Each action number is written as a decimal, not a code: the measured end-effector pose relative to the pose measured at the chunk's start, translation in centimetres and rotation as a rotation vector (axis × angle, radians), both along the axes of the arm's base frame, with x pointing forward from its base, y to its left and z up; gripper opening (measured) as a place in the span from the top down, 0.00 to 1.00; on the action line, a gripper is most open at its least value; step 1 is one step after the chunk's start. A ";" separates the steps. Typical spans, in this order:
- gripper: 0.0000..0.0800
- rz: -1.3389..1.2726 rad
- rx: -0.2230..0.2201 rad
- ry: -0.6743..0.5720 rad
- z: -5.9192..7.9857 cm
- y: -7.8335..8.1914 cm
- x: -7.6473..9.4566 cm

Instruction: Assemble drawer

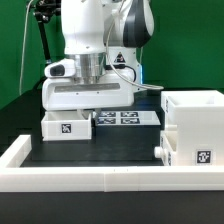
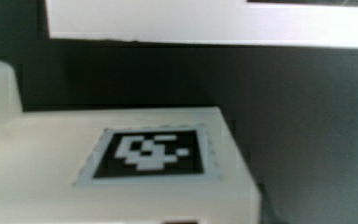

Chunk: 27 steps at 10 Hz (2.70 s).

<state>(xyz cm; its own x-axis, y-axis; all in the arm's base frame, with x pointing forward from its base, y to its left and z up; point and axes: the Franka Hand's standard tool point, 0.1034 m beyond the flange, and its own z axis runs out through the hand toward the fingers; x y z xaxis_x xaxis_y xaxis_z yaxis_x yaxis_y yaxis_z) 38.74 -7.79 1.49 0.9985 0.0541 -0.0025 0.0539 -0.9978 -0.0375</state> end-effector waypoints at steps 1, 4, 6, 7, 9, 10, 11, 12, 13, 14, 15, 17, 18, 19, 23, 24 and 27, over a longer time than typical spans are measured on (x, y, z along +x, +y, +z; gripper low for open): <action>0.95 0.046 0.007 0.002 1.7 0.9 0.8; 0.95 0.097 0.007 -0.028 4.7 2.0 2.8; 0.95 0.146 0.006 -0.021 4.3 1.8 2.4; 0.95 0.219 0.006 -0.024 4.3 1.8 2.4; 0.95 0.437 0.002 -0.028 4.3 1.8 3.1; 0.95 0.552 -0.006 -0.038 4.6 1.7 4.2; 0.95 0.639 -0.011 -0.042 4.8 1.7 5.1; 0.95 0.790 -0.016 -0.031 5.0 1.7 6.3; 0.95 0.893 -0.032 -0.023 5.3 1.9 7.6; 0.95 0.955 -0.043 -0.027 5.5 2.0 8.2; 0.95 1.035 -0.040 -0.025 5.3 1.8 7.9; 0.95 1.136 -0.039 -0.025 5.3 1.8 7.9; 0.95 1.242 -0.039 -0.023 5.2 1.6 7.9; 0.95 1.333 -0.035 -0.020 5.0 1.6 8.5; 0.95 1.442 -0.042 -0.042 5.3 2.9 12.2; 0.95 1.451 -0.037 -0.040 5.2 3.3 12.9; 0.95 1.449 -0.035 -0.038 5.0 3.2 12.8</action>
Offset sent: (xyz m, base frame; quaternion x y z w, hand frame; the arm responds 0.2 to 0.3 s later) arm 0.0255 0.0177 0.0417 -0.0195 -0.0140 -0.0666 0.9975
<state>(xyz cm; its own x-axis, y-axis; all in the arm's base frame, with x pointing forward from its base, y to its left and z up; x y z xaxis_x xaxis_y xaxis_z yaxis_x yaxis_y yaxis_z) 51.58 -4.60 6.53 0.0678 0.9977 -0.0003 0.9977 -0.0678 0.0094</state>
